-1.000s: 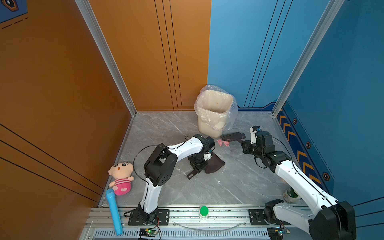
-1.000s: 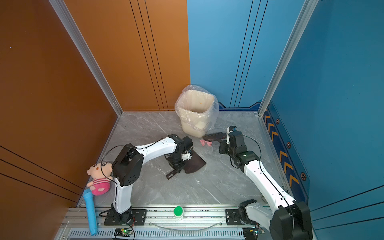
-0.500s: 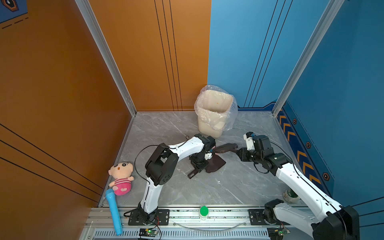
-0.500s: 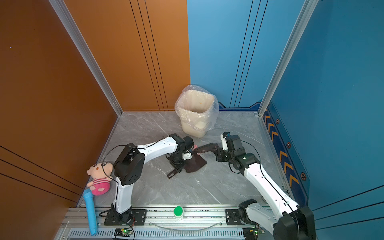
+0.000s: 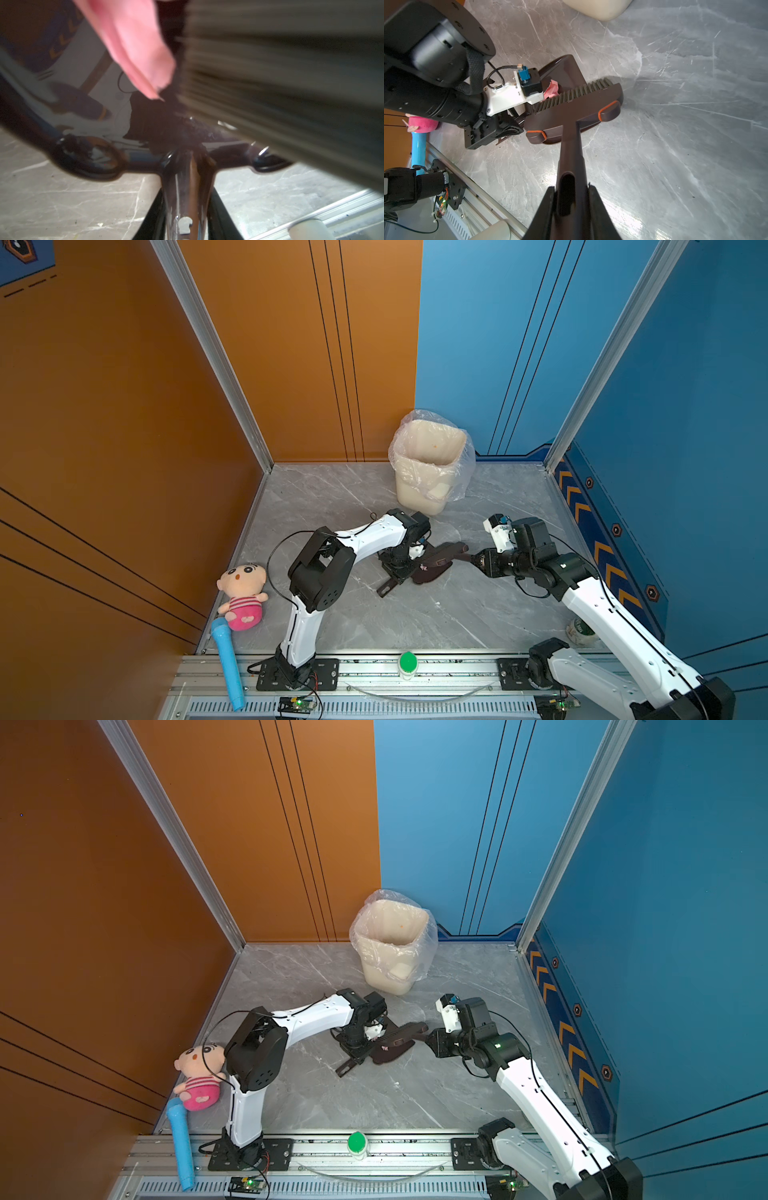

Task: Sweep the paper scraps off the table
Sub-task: 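Sweep the pink scrap into the dustpan with the right gripper's brush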

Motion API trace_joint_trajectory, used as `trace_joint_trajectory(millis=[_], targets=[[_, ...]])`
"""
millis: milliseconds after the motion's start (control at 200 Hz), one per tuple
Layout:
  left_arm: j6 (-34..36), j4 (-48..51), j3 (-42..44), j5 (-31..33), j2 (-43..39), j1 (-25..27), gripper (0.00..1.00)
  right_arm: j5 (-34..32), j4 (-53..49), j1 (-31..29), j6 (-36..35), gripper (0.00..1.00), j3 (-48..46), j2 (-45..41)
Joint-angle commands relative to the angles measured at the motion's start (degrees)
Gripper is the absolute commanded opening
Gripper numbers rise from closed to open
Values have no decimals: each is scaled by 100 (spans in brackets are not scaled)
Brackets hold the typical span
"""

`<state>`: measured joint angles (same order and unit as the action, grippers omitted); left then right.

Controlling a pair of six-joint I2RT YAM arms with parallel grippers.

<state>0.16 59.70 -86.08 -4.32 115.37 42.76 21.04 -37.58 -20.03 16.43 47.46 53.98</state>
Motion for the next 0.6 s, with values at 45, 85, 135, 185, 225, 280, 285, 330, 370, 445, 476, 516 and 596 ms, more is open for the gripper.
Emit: trace_joint_trajectory(millis=[45,85,135,185,225,280,285,330,370,445,476,516,596], targets=[[-170,-210,166,-37,-430,-182,0,159,-232,232,-133,0,335,-397],[-188,-223,183,-15,-470,-205,0,168,-311,290,-160,0,373,-458],[-183,-222,194,-35,-523,-231,0,174,-408,351,-192,0,427,-509],[-172,-222,190,-80,-566,-248,0,180,-429,414,-197,0,444,-557],[-153,-229,188,-143,-598,-252,0,190,-430,458,-205,0,456,-588],[-146,-225,168,-186,-618,-251,0,279,-430,505,-225,0,448,-598],[-138,-224,169,-189,-620,-251,0,283,-427,511,-226,0,448,-598],[-114,-224,154,-242,-619,-244,0,337,-425,539,-223,0,441,-581],[-91,-224,126,-266,-588,-241,0,356,-412,546,-221,0,426,-557],[-52,-226,68,-314,-519,-194,0,418,-365,548,-218,0,404,-490],[-35,-223,41,-382,-484,-178,0,427,-344,545,-209,0,386,-471],[-17,-238,9,-456,-455,-150,0,445,-312,550,-207,0,368,-442],[-7,-277,-22,-635,-411,-138,0,517,-345,551,-227,0,414,-397]])
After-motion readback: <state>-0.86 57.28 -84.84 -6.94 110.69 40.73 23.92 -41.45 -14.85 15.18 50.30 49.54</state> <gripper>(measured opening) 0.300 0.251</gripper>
